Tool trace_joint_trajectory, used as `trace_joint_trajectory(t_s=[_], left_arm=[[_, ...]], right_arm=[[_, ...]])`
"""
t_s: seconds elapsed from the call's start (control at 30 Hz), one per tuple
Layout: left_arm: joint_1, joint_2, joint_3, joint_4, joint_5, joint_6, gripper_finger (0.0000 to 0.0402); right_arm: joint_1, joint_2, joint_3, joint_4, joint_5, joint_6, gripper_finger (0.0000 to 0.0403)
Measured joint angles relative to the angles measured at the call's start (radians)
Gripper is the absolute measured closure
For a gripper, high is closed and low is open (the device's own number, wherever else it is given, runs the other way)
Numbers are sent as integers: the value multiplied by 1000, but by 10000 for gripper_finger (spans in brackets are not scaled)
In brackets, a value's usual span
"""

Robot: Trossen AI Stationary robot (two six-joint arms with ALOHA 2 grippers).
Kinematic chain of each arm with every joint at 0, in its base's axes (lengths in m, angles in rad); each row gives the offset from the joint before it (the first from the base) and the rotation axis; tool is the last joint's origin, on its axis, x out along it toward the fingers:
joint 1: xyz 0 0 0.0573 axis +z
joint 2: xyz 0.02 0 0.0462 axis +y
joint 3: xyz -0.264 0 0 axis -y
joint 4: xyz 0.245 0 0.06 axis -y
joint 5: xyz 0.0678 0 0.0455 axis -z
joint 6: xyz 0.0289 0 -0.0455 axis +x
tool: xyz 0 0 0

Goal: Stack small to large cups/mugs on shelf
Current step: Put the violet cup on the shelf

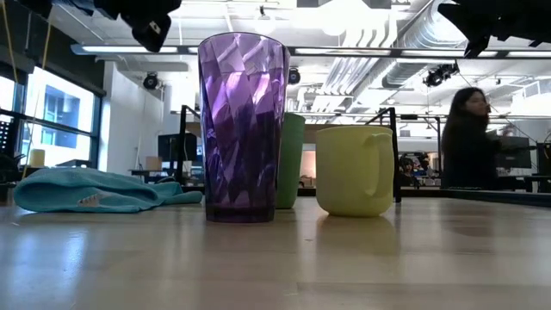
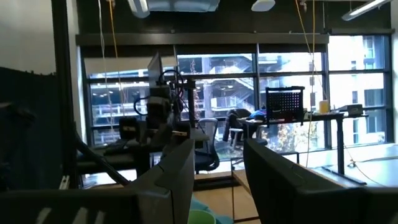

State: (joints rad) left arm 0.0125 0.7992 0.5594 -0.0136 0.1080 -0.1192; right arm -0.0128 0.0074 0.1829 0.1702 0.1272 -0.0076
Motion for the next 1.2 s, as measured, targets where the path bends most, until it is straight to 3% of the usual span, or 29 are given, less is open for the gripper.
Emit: trace_joint_trajectory(t_s=[0.23, 0.67, 0.87, 1.2], left_arm=[[-1, 169, 196, -233, -81, -54, 307], [-1, 507, 512, -491, -83, -28, 307], [0, 576, 584, -514, -75, -18, 307], [0, 580, 648, -510, -62, -19, 307]], right_arm=[[0, 0, 0, -43, 0, 8, 275], [0, 0, 0, -275, 2, 143, 275], [0, 16, -1, -319, 2, 161, 275], [0, 26, -1, -432, 3, 168, 275]])
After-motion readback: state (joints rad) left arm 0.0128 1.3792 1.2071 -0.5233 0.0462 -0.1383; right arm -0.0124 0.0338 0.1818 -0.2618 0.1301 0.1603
